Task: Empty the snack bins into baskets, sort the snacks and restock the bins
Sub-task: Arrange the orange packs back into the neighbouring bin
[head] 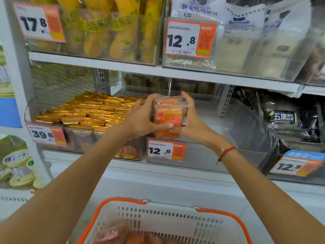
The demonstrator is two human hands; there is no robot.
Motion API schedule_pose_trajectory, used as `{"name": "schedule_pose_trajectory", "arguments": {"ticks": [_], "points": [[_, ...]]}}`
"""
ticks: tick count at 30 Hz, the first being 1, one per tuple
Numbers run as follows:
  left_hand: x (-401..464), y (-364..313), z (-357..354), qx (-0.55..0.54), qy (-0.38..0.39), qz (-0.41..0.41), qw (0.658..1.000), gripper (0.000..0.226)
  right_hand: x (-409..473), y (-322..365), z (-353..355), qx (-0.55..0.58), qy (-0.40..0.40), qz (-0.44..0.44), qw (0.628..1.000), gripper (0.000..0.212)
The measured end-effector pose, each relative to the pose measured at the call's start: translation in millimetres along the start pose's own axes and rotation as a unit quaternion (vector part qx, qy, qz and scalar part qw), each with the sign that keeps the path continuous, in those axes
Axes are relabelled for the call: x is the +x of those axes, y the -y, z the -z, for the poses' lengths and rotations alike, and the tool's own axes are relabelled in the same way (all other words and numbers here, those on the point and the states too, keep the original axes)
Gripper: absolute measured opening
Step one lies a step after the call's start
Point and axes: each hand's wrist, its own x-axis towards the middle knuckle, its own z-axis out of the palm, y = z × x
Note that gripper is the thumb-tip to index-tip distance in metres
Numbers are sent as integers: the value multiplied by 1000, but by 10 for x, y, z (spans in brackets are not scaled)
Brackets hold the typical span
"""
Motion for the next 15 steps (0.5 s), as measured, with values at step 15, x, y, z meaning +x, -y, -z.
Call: {"name": "schedule_pose_trajectory", "arguments": {"ticks": [15], "points": [[-135,308,-314,201,-86,-74,973,69,35,-236,-135,-24,-27,-52,998,37]]}}
